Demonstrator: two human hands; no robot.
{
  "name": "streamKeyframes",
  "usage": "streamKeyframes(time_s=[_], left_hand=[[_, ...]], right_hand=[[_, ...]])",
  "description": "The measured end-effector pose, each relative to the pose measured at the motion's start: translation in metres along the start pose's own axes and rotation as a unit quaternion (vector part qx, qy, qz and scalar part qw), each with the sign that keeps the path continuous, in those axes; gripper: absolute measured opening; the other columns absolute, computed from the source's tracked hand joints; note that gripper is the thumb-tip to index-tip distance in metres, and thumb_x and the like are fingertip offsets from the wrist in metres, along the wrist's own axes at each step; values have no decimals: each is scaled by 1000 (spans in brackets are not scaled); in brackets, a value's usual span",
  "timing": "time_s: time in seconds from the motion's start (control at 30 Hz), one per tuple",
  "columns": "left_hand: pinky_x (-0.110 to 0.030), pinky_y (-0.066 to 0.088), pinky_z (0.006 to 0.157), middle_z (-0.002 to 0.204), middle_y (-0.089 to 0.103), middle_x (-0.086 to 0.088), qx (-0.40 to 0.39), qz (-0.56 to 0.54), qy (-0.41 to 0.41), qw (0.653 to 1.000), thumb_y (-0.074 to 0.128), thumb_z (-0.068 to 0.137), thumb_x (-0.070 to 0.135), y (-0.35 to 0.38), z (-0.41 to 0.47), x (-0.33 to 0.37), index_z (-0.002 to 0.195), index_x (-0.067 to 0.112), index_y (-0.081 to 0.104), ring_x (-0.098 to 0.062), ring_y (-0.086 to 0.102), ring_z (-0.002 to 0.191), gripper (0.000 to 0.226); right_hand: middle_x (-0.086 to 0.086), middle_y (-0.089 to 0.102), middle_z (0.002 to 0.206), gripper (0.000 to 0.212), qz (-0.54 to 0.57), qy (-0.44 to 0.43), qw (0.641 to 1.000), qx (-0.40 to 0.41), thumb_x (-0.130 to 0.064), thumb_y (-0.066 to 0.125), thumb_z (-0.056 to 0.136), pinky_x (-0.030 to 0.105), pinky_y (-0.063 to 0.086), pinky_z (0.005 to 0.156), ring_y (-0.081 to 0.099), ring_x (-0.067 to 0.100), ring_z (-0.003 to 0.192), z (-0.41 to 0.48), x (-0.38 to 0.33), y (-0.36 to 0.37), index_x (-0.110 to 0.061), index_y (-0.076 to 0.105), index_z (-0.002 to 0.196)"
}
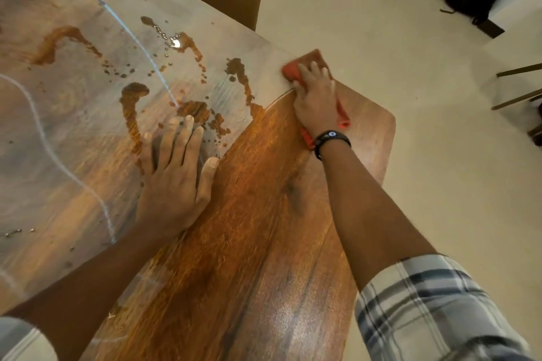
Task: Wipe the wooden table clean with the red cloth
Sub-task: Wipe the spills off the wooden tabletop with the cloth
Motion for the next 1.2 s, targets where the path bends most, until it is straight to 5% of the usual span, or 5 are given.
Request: streamKeyframes(time_s=[0.3, 0.53, 0.7, 0.9, 1.2], left_hand=[[-47, -2, 125, 165, 17, -14, 33, -63, -13, 997, 14, 98, 65, -13, -3, -5, 158, 9, 16, -24, 1, 155, 82], [-53, -1, 124, 167, 13, -10, -3, -59, -13, 998, 10, 97, 69, -4, -1, -6, 159, 12, 12, -21, -5, 156, 84], [-53, 0, 124, 166, 14, -11, -12, -49, -4, 999, 11, 99, 68, -1, -2, -5, 158, 10, 14, -23, -3, 156, 83], [-52, 2, 125, 167, 12, -12, -9, -67, -6, 998, 11, 98, 66, -8, -3, -6, 158, 9, 16, -25, 2, 156, 83], [-58, 7, 123, 167, 12, -12, -44, -61, 7, 997, 7, 97, 67, -6, 0, -2, 158, 6, 20, -25, 1, 156, 87]], right_hand=[[0, 29, 162, 54, -7, -310, 939, -146, -9, 36, 98, 41, 8, 125, 17, 21, 153, -174, -104, 45, -23, 43, 149], [2, 27, 162, 42, 39, 4, 999, -25, -22, 39, 107, 55, 9, 123, 14, 25, 153, -29, 11, -10, -26, 45, 148], [4, 26, 163, 44, 32, -65, 997, -38, -25, 41, 105, 53, 5, 124, 14, 28, 152, 17, -75, 27, -27, 43, 148], [-4, 24, 164, 48, 4, -236, 967, -93, -21, 39, 105, 44, 2, 125, 9, 19, 154, -127, -123, 58, -31, 36, 151], [3, 24, 164, 43, 44, 71, 997, 6, -30, 36, 107, 55, 11, 123, 14, 27, 153, -5, -5, -1, -25, 40, 150]])
Point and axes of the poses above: each hand's wrist, its own z-axis towards the middle knuckle, its own y-axis out of the palm, x = y × z, the point moved 10 cm from there along z, towards the middle knuckle
